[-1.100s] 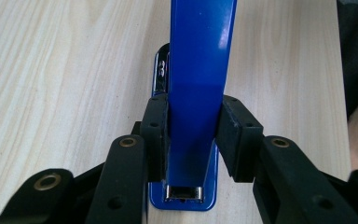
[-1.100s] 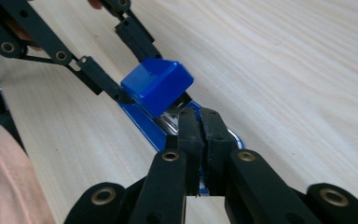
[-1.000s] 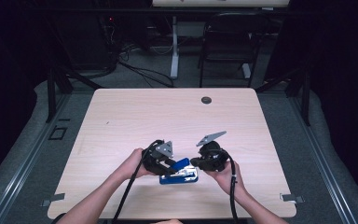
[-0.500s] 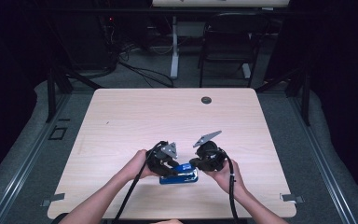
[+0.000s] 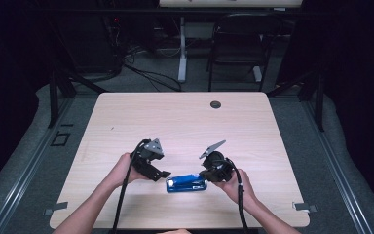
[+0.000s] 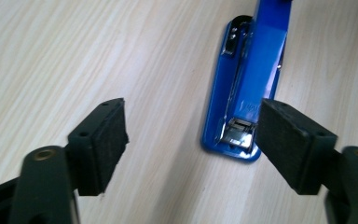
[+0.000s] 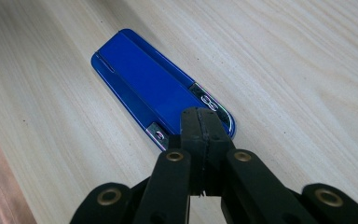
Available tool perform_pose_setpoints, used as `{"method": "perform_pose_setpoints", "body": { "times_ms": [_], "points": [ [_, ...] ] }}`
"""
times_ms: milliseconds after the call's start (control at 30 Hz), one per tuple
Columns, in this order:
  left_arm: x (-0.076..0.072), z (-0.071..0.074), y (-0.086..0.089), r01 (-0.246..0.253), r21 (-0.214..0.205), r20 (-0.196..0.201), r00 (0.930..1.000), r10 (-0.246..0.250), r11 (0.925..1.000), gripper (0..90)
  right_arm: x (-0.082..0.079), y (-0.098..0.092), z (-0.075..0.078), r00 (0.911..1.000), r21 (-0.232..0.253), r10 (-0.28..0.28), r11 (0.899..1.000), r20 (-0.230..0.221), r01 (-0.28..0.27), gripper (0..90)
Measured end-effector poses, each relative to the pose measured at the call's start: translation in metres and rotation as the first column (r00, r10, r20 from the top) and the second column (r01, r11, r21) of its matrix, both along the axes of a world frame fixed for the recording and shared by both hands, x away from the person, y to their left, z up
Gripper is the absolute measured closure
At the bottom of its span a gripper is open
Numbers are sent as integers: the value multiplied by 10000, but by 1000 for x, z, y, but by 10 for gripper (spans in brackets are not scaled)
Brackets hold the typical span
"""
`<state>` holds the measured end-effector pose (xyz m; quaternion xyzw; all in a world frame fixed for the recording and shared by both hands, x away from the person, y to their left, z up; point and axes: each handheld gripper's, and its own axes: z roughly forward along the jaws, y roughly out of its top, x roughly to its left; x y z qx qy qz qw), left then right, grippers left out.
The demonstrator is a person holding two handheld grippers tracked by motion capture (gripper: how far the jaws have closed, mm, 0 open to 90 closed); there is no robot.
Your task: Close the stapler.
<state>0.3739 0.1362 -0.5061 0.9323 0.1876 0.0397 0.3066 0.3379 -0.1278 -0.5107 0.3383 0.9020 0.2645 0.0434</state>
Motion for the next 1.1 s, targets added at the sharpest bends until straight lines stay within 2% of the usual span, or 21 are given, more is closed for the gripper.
{"method": "perform_pose_setpoints", "body": {
  "times_ms": [167, 367, 433, 500, 667, 700, 800, 867, 933, 967, 1100],
  "points": [
    [2, 2, 11, -494, -82, 79, 9987, 495, 9987, 172, 1, -1, -1, 9999, 144, -93, 9999, -120, 95, 900],
    [2, 1, 11, -564, 39, 131, 9983, 564, 9984, 158, 2, -3, -4, 9997, 176, -144, 9997, -214, 148, 900],
    [3, 1, 13, -632, 15, 187, 9978, 632, 9980, 157, 3, -5, -2, 9998, 412, -101, 9991, -199, 109, 898],
    [3, 2, 14, -748, -28, 248, 9969, 749, 9972, 156, 3, -8, 3, 9998, 698, -195, 9974, 73, 190, 860],
    [3, 3, 21, -1192, -210, 409, 9919, 1200, 9926, 146, 9, -22, 9, 9974, 741, -633, 9954, 346, 606, 778],
    [3, 4, 23, -1326, -236, 477, 9899, 1336, 9909, 143, 10, -26, 10, 9962, 765, -748, 9945, 435, 713, 756],
    [4, 4, 33, -1759, -312, 530, 9827, 1774, 9839, 126, 14, -38, 15, 9908, 590, -1158, 9920, 703, 1118, 606],
    [5, 3, 41, -2035, -301, 508, 9775, 2048, 9786, 118, 17, -47, 17, 9851, 635, -1504, 9873, 831, 1454, 517],
    [6, 1, 49, -2455, -225, 576, 9675, 2464, 9691, 110, 20, -57, 19, 9775, 682, -1841, 9817, 1025, 1777, 414],
    [7, 0, 53, -2570, -373, 492, 9647, 2587, 9657, 101, 22, -62, 20, 9754, 545, -1930, 9806, 1069, 1881, 369],
    [12, -1, 65, -3054, -447, 481, 9504, 3074, 9512, 76, 28, -83, 19, 9593, 500, -2513, 9678, 1288, 2468, 240]
  ]
}}
